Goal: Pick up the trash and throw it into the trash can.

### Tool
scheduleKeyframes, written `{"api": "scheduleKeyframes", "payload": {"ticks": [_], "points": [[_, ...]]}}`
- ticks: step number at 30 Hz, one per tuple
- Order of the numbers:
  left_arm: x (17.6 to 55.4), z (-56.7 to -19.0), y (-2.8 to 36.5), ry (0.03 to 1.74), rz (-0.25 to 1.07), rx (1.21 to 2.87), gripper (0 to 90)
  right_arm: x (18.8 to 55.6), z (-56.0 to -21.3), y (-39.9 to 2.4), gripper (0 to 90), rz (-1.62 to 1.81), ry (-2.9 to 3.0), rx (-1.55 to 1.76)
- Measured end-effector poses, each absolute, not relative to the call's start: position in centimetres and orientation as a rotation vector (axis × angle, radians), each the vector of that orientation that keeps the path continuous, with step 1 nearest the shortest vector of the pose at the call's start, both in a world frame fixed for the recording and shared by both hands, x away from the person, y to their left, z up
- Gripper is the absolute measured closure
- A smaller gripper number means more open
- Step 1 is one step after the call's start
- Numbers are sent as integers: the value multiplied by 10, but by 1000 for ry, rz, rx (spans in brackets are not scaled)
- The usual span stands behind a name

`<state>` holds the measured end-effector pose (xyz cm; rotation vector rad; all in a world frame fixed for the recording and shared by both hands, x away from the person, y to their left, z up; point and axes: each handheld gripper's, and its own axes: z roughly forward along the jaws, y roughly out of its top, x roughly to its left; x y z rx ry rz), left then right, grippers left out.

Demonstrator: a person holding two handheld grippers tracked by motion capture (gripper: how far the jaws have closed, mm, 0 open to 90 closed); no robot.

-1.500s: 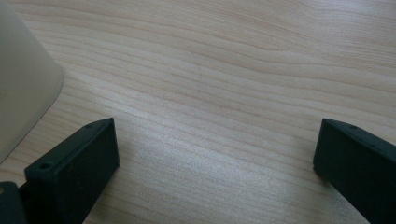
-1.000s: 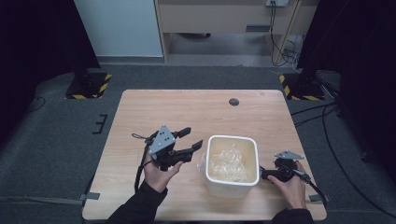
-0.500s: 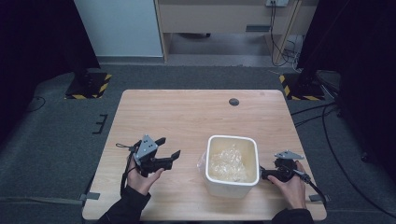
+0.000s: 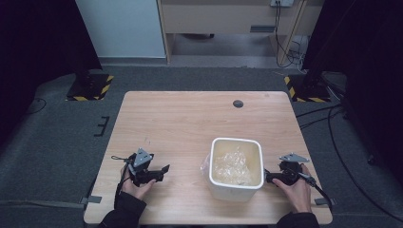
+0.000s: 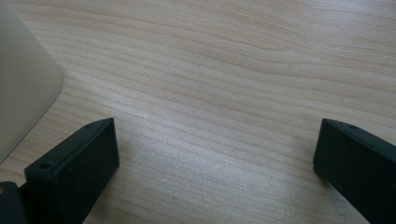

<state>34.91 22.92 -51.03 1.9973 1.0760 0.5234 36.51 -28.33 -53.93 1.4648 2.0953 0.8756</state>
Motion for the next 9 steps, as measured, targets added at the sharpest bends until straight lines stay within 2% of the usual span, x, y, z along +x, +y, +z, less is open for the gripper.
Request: {"api": "scheduleKeyframes", "payload": {"ticks": [9], "points": [[354, -525, 242, 1169, 508, 2022, 187, 365, -539, -283, 3, 875, 2095, 1465]]}}
